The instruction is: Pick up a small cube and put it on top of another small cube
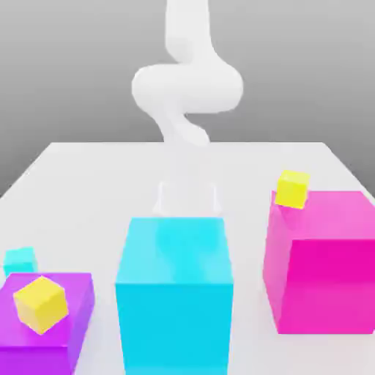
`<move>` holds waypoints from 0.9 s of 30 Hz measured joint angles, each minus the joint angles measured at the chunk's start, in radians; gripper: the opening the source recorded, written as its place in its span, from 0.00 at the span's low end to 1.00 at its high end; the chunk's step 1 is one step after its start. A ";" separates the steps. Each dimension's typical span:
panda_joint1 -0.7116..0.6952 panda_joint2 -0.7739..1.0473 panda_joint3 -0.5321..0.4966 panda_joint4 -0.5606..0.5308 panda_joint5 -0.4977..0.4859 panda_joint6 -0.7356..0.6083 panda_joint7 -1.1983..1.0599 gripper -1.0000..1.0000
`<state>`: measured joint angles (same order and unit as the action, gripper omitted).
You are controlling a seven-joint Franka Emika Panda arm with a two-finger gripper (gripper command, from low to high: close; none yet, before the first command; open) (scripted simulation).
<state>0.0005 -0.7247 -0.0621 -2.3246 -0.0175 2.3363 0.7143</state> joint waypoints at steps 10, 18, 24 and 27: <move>-0.008 0.293 -0.278 -0.100 -0.023 0.148 -0.381 0.50; -0.028 0.534 -0.500 -0.179 0.047 0.266 -0.744 0.50; -0.109 0.742 -0.595 -0.236 0.194 0.347 -1.084 0.50; -0.183 0.848 -0.589 -0.263 0.274 0.384 -1.259 0.50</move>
<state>-0.1825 0.1229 -0.6508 -2.5872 0.2570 2.7207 -0.5443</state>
